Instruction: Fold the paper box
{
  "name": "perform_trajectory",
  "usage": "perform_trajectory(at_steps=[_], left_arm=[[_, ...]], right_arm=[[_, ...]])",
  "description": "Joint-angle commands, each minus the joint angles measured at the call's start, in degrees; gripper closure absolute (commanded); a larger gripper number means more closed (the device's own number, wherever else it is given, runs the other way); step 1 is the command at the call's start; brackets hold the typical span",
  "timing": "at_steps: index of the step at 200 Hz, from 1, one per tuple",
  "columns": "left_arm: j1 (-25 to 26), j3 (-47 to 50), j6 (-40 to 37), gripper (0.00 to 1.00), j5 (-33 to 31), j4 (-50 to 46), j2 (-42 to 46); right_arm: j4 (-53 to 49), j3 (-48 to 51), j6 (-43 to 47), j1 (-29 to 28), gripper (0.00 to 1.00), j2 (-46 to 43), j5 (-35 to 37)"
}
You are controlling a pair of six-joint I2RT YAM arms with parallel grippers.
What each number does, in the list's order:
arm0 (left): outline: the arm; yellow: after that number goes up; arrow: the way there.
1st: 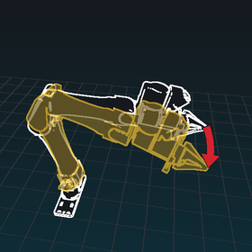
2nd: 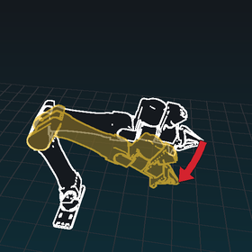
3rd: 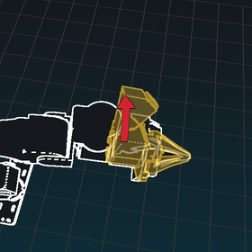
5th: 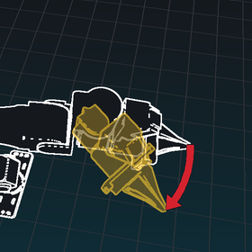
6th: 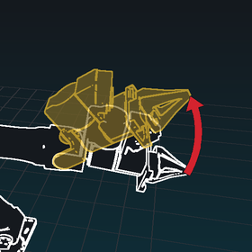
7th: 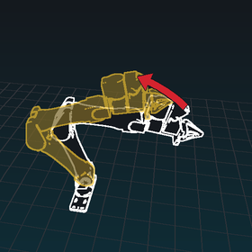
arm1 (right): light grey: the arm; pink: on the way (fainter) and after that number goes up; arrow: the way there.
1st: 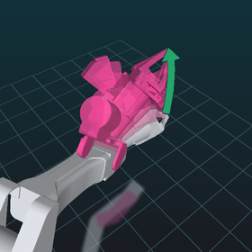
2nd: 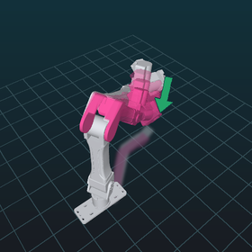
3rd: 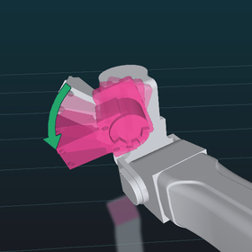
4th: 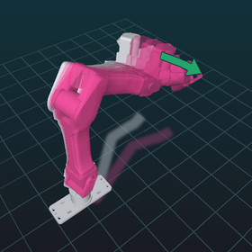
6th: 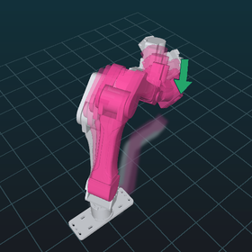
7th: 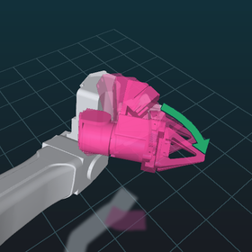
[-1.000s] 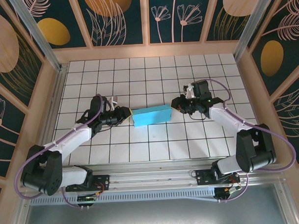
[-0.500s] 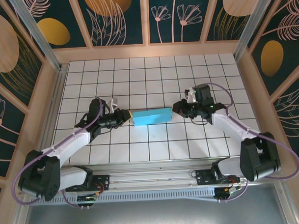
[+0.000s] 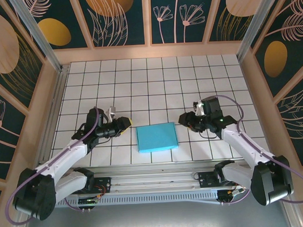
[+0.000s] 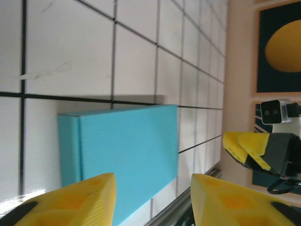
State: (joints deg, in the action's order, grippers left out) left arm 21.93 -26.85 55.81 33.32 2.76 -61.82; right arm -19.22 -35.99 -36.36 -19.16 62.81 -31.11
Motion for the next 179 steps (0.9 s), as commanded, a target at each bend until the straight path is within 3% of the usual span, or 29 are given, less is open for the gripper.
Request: perform_trajectory(at_steps=[1, 35, 90, 104, 140, 179], left_arm=[[0.52, 1.48, -0.67, 0.47, -1.0, 0.52, -3.51], [2.19, 3.23, -0.57, 0.41, -0.79, 5.86, -8.49], [8.45, 2.78, -0.78, 0.38, -3.31, 10.26, -17.02], [9.88, 2.25, -0.08, 0.41, -3.36, 12.02, -19.28], [10.85, -1.26, -1.53, 0.64, -4.17, 9.81, -22.73], [10.78, -8.42, -3.74, 0.65, -8.84, 5.41, -23.46]], right_arm=[[3.95, 2.37, -0.13, -1.15, 0.49, 3.38, -0.78], [7.74, 4.07, 0.64, -5.18, 0.44, 9.35, 1.81], [12.56, 5.49, -1.59, -9.76, 0.52, 14.71, 3.09], [13.34, 5.84, -2.38, -9.76, 0.58, 14.71, 2.73], [15.53, 6.19, -6.46, -10.33, 0.69, 14.63, 3.73], [21.62, 4.85, -11.15, -10.9, 0.7, 15.7, 6.19]])
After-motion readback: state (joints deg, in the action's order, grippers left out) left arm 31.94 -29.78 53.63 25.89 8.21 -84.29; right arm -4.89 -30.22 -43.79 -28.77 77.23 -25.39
